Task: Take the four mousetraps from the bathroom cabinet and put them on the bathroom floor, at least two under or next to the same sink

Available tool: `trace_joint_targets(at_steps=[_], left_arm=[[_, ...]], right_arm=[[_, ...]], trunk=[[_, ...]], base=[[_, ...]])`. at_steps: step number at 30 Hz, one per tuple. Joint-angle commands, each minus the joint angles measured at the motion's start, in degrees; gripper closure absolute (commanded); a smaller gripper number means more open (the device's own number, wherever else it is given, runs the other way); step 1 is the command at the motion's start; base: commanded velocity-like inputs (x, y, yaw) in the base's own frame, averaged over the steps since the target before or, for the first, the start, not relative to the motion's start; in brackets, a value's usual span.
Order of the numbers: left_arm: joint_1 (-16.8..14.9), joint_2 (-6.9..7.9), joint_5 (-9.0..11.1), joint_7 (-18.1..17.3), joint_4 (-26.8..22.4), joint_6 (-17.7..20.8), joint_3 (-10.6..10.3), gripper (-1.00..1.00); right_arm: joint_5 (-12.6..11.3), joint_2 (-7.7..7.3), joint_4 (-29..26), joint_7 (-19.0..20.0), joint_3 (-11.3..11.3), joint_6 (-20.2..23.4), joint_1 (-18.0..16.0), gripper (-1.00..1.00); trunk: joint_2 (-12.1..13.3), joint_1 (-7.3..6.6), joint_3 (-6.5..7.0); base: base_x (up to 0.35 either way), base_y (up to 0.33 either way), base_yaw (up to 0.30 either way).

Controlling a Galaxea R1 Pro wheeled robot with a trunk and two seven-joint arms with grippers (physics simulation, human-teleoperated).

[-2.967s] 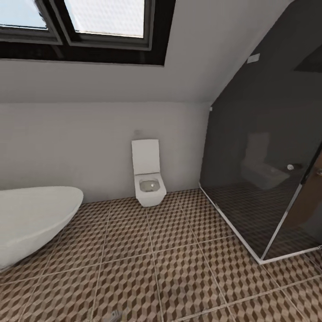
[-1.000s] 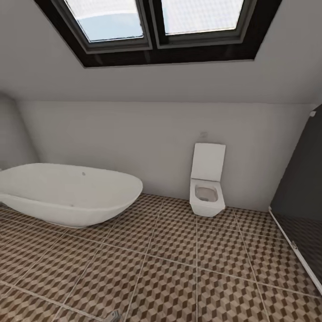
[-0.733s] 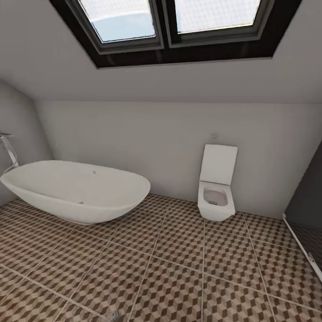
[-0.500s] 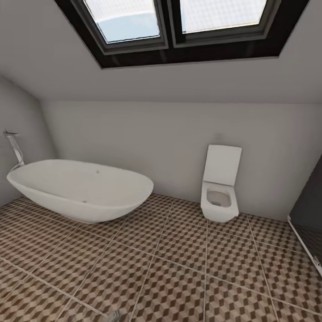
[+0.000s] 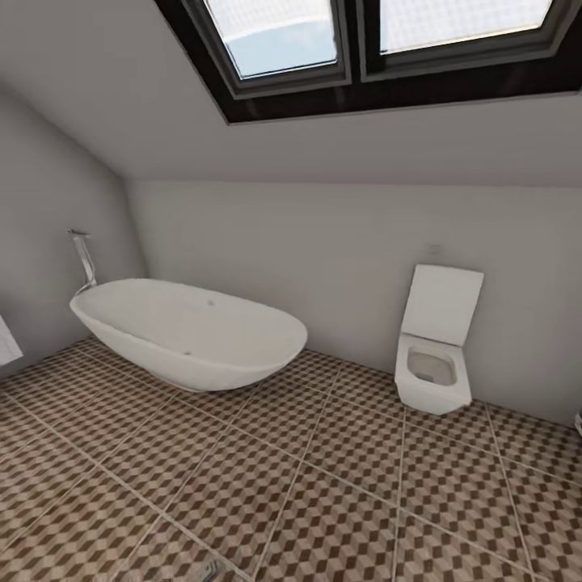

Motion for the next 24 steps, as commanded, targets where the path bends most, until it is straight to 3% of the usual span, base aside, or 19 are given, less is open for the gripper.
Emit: trace_joint_targets(at_steps=[1,15,24], left_arm=[[0.0,-0.02,0.4,0.2,0.0,0.0,-0.5,1.0],[0.0,-0.02,0.4,0.2,0.0,0.0,-0.5,1.0],[0.0,-0.02,0.4,0.2,0.0,0.0,-0.5,1.0]], right_arm=[[-0.5,-0.02,-0.3,-0.2,0.5,-0.5,-0.1,1.0],[-0.5,-0.02,-0.3,-0.2,0.4,-0.5,0.0,1.0],[-0.4,0.12,-0.8,-0.2,0.5,-0.7,0.1,1.0]], trunk=[[0.0,0.0,-0.09],[0.0,0.0,-0.36],[0.0,0.0,-0.38]], base=[[0.0,0.0,0.285],[0.0,0.0,0.285],[0.0,0.0,0.151]])
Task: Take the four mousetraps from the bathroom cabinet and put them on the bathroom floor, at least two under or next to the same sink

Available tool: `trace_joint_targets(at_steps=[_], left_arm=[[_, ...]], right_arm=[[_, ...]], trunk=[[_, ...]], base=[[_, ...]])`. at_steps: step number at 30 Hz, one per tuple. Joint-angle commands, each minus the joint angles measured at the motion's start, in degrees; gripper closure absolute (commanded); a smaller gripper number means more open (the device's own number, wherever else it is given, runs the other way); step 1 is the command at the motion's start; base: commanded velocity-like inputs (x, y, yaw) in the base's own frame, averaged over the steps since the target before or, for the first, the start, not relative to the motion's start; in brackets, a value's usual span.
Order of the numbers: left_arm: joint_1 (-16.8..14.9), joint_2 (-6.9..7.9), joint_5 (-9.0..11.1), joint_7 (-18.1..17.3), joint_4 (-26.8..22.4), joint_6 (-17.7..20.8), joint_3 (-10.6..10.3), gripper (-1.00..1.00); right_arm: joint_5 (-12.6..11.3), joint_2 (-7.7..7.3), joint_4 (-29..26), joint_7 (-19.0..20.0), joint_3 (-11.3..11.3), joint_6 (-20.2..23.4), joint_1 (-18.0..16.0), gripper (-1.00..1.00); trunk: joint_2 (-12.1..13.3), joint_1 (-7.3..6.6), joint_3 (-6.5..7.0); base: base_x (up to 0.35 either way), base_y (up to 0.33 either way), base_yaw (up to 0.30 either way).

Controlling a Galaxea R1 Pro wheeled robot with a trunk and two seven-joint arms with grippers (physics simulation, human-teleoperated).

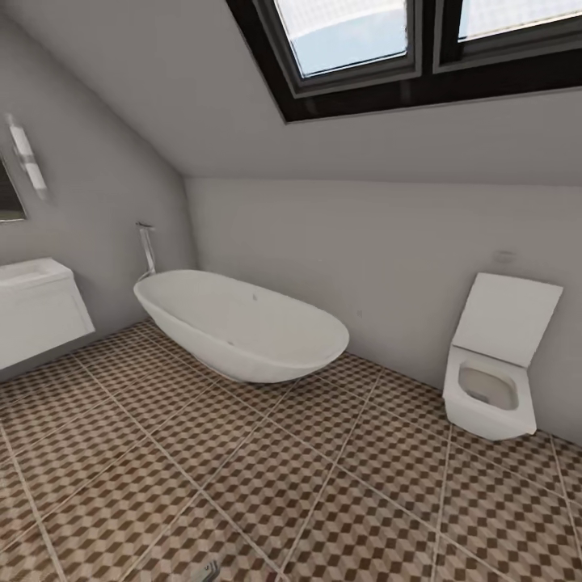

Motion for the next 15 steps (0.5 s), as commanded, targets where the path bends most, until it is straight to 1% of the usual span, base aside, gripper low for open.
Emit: trace_joint_targets(at_steps=[1,15], left_arm=[[0.0,-0.02,0.4,0.2,0.0,0.0,-0.5,1.0],[0.0,-0.02,0.4,0.2,0.0,0.0,-0.5,1.0]], right_arm=[[-0.6,-0.01,-0.3,-0.2,0.5,-0.5,-0.1,1.0],[-0.5,0.01,-0.4,-0.2,0.5,-0.5,-0.1,1.0]], trunk=[[0.0,0.0,-0.06],[0.0,0.0,-0.06]], base=[[0.0,0.0,0.25],[0.0,0.0,0.283]])
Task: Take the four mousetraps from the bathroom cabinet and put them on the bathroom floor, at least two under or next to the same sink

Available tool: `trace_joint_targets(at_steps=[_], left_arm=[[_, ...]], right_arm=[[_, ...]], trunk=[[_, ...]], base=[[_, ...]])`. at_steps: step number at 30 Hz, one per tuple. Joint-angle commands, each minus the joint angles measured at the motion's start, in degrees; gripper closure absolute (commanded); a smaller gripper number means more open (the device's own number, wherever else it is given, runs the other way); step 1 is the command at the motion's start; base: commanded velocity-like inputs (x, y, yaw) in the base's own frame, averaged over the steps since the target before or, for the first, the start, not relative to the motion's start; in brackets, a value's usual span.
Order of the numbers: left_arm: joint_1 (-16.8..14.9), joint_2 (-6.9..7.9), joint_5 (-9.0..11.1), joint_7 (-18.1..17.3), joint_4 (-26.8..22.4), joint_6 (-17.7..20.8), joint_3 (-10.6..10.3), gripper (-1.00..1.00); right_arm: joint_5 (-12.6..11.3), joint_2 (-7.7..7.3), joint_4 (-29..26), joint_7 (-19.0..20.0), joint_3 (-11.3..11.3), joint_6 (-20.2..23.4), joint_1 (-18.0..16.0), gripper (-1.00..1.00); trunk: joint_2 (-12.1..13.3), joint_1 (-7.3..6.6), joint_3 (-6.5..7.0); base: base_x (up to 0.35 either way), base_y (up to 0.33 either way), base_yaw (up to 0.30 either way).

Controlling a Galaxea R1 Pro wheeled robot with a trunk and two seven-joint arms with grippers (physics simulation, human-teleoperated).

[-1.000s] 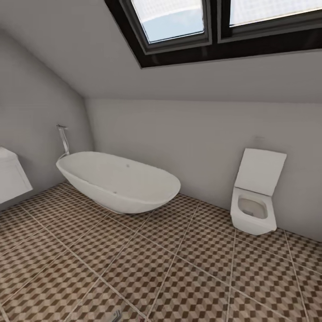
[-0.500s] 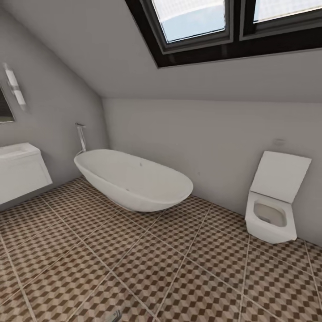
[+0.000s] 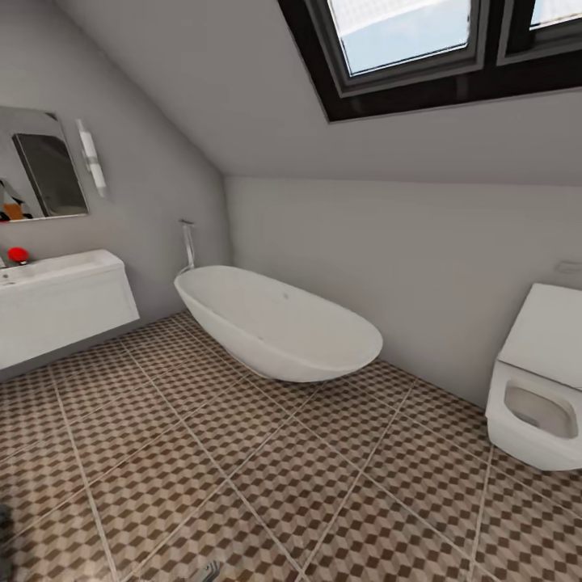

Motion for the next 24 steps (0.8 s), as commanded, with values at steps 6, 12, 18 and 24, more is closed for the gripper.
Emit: trace_joint_targets(at_steps=[6,12,18,24], left_arm=[[0.0,-0.02,0.4,0.2,0.0,0.0,-0.5,1.0],[0.0,-0.02,0.4,0.2,0.0,0.0,-0.5,1.0],[0.0,-0.02,0.4,0.2,0.0,-0.1,-0.5,1.0],[0.0,-0.02,0.4,0.2,0.0,-0.1,-0.5,1.0]], right_arm=[[-0.6,-0.02,-0.3,-0.2,0.5,-0.5,-0.1,1.0],[-0.5,-0.02,-0.3,-0.2,0.5,-0.5,-0.1,1.0],[-0.5,-0.01,-0.3,-0.2,0.5,-0.5,-0.1,1.0],[-0.5,-0.02,-0.4,-0.2,0.5,-0.5,-0.1,1.0]], trunk=[[0.0,0.0,-0.06],[0.0,0.0,-0.06],[0.0,0.0,-0.06],[0.0,0.0,-0.06]], base=[[0.0,0.0,0.293],[0.022,-0.079,0.192],[0.118,-0.267,0.141],[0.132,-0.297,0.272]])
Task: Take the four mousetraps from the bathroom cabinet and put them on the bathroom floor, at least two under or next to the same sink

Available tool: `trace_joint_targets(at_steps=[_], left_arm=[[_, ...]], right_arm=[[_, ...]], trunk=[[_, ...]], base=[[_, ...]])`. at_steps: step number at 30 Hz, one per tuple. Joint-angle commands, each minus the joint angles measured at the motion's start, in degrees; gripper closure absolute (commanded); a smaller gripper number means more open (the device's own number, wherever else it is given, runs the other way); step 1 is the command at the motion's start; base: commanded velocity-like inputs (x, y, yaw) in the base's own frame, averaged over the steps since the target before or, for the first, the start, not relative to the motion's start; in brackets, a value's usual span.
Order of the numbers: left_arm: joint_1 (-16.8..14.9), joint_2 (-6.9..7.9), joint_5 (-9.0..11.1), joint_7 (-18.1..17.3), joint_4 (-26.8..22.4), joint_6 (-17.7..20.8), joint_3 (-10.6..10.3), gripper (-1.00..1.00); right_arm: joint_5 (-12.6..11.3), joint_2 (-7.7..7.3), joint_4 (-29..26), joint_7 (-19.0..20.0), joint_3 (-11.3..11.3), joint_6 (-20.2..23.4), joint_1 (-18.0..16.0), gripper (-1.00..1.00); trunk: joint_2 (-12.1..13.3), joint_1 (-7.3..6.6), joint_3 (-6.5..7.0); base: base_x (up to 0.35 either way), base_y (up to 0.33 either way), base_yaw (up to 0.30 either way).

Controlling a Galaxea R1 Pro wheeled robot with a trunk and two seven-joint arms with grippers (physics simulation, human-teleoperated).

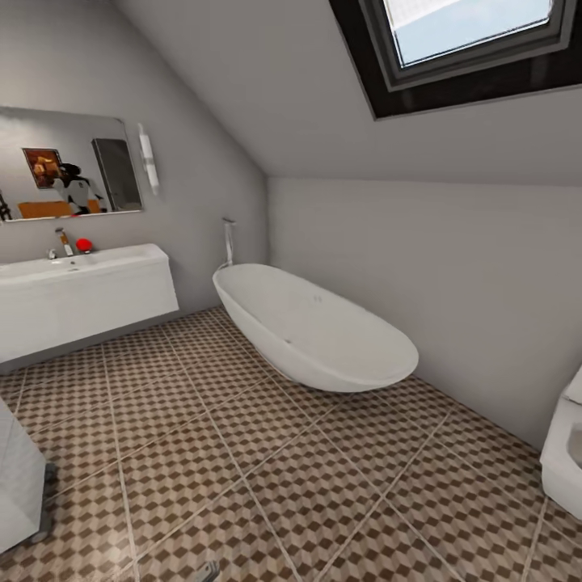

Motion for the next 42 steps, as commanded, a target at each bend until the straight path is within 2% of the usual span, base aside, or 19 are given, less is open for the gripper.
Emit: trace_joint_targets(at_steps=[1,9,42], left_arm=[[0.0,-0.02,0.4,0.3,0.0,0.0,-0.5,1.0],[0.0,-0.02,0.4,0.3,0.0,0.1,-0.5,1.0],[0.0,-0.02,0.4,0.3,0.0,0.1,-0.5,1.0]], right_arm=[[-0.6,-0.02,-0.3,-0.2,0.5,-0.5,-0.1,1.0],[-0.6,0.03,-0.3,-0.2,0.5,-0.5,-0.1,1.0],[-0.5,0.06,-0.3,-0.2,0.5,-0.4,-0.1,1.0]], trunk=[[0.0,0.01,-0.06],[0.0,0.01,-0.06],[0.0,0.01,-0.06]], base=[[0.102,-0.294,0.285],[0.027,-0.115,0.289],[0.0,-0.002,0.291]])
